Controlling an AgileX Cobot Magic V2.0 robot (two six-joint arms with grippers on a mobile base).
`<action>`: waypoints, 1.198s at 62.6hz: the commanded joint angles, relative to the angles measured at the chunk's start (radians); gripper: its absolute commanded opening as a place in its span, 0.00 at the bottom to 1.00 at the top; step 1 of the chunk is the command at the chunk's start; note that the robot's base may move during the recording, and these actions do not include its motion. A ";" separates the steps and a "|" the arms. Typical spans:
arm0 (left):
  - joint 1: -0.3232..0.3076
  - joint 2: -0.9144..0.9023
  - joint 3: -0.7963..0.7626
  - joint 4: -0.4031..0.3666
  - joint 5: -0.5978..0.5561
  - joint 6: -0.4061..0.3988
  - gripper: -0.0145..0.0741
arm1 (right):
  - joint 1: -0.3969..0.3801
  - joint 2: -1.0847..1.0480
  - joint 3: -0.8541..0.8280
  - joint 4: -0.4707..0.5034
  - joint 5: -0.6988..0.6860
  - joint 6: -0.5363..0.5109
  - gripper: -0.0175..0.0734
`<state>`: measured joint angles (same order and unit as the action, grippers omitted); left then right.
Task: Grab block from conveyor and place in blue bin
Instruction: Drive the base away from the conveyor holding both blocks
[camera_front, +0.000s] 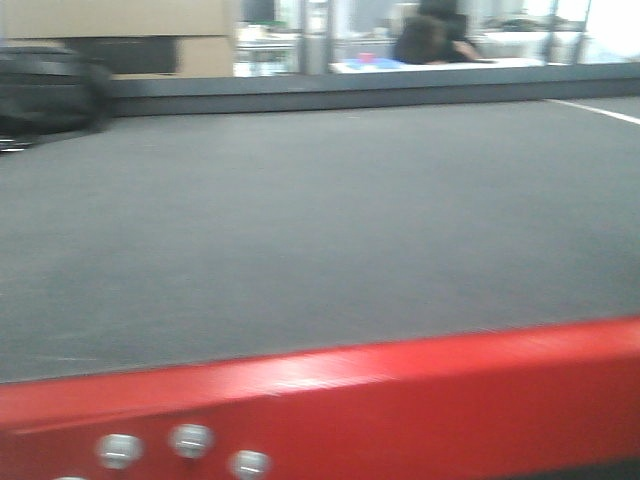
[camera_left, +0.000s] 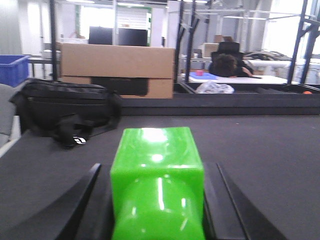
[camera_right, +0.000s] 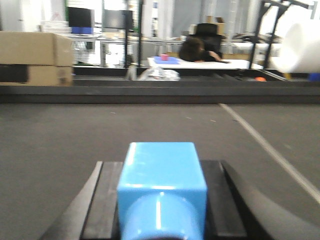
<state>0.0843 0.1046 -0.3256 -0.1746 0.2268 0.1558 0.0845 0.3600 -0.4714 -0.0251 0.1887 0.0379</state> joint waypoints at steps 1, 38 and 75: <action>0.032 -0.001 -0.004 -0.005 -0.013 -0.006 0.04 | -0.001 -0.003 -0.008 -0.007 -0.016 0.000 0.01; 0.079 -0.001 -0.004 -0.005 -0.013 -0.006 0.04 | -0.001 -0.003 -0.008 -0.007 -0.016 0.000 0.01; 0.079 -0.001 -0.004 -0.005 -0.013 -0.006 0.04 | -0.001 -0.003 -0.008 -0.007 -0.016 0.000 0.01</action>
<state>0.1608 0.1046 -0.3256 -0.1746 0.2268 0.1558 0.0845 0.3600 -0.4714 -0.0251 0.1905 0.0379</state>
